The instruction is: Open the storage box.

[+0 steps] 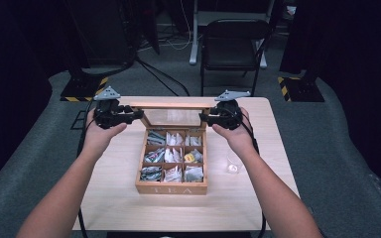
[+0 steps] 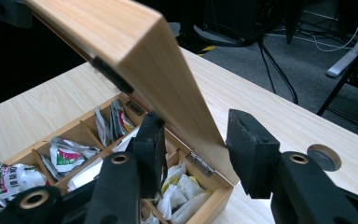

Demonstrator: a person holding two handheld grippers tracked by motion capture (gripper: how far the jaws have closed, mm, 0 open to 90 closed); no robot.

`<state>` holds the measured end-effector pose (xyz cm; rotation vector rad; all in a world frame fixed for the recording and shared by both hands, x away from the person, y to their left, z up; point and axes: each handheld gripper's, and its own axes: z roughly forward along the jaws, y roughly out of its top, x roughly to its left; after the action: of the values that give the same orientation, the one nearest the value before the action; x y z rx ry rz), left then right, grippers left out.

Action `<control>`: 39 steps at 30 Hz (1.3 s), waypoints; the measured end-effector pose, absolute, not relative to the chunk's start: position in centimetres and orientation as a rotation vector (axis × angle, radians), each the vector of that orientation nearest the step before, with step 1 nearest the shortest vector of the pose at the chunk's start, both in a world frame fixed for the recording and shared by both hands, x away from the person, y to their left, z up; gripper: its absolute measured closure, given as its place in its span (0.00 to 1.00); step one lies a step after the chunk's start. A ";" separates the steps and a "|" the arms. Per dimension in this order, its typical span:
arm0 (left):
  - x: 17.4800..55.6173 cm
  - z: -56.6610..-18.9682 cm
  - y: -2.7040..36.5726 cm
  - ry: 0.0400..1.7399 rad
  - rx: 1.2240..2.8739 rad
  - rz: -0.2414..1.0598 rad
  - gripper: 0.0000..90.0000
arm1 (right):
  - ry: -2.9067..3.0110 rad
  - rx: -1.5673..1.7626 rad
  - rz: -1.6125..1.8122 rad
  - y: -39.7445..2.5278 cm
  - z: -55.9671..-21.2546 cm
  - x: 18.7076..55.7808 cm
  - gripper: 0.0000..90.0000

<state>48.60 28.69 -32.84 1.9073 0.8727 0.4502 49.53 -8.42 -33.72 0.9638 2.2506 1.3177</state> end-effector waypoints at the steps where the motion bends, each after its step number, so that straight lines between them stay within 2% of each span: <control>1: 48.7 -32.9 28.8 0.874 1.911 0.443 0.64 | 2.251 0.972 1.315 -8.4 -33.6 49.6 0.64; 24: 51.1 -34.4 28.6 0.869 1.862 0.454 0.64 | 2.261 1.003 1.328 -8.3 -33.3 51.7 0.65; 28: 51.4 -34.6 28.9 0.868 1.845 0.425 0.64 | 2.264 0.996 1.325 -8.3 -33.3 52.1 0.66; 35: 51.8 -34.9 28.8 0.871 1.832 0.444 0.65 | 2.287 0.995 1.311 -8.4 -33.9 52.8 0.64; 39: 51.9 -35.0 28.7 0.867 1.835 0.462 0.66 | 2.279 1.008 1.307 -8.3 -34.3 53.0 0.65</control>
<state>51.94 28.66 -35.00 1.8353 0.8671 0.4619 52.99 -8.31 -34.33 1.0082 2.2786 1.3068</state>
